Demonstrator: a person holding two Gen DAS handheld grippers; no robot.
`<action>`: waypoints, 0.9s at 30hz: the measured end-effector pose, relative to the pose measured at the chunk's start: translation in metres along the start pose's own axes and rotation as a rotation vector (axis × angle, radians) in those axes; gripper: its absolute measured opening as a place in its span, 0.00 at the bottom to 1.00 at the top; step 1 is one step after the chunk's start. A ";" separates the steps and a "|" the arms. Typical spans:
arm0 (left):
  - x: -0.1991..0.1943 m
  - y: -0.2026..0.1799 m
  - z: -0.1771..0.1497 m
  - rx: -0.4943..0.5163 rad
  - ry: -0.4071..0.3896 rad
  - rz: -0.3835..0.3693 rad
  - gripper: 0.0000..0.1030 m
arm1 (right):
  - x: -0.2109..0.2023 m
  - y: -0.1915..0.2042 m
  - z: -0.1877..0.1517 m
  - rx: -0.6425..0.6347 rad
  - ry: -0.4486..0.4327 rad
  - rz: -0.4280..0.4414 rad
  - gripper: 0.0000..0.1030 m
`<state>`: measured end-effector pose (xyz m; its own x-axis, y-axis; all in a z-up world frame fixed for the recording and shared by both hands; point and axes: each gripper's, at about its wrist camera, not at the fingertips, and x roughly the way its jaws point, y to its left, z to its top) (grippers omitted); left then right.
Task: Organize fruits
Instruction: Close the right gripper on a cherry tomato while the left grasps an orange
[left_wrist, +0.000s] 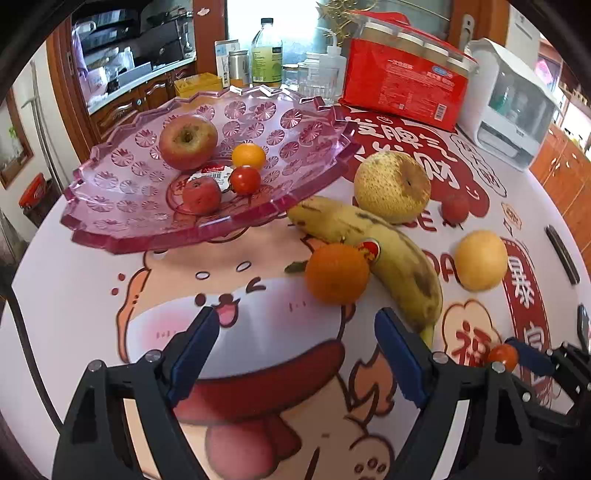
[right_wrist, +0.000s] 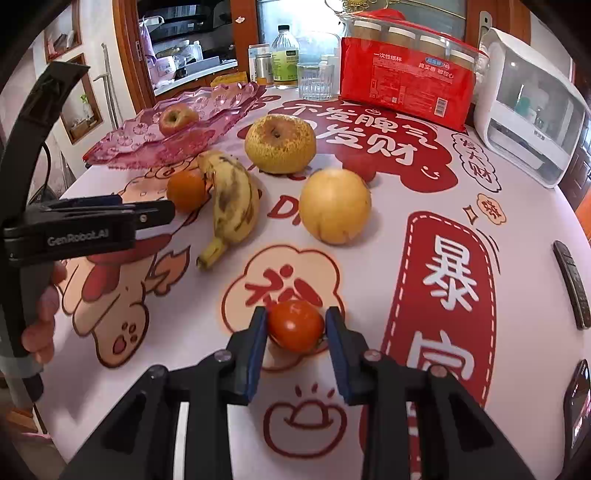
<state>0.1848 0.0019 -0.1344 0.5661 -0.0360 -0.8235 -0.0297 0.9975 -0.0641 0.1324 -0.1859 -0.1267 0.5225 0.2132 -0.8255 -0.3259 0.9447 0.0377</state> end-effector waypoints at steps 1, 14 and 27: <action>0.003 0.000 0.002 -0.007 0.002 -0.003 0.83 | 0.002 0.000 0.002 0.004 0.001 0.006 0.31; 0.036 -0.007 0.020 -0.060 0.039 -0.009 0.66 | 0.011 -0.007 0.015 0.039 -0.003 0.024 0.31; 0.032 -0.030 0.017 0.062 0.048 0.031 0.37 | 0.011 -0.010 0.016 0.046 -0.004 0.019 0.30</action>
<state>0.2178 -0.0280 -0.1493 0.5252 -0.0065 -0.8509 0.0057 1.0000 -0.0042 0.1539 -0.1887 -0.1277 0.5197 0.2321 -0.8222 -0.2991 0.9509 0.0794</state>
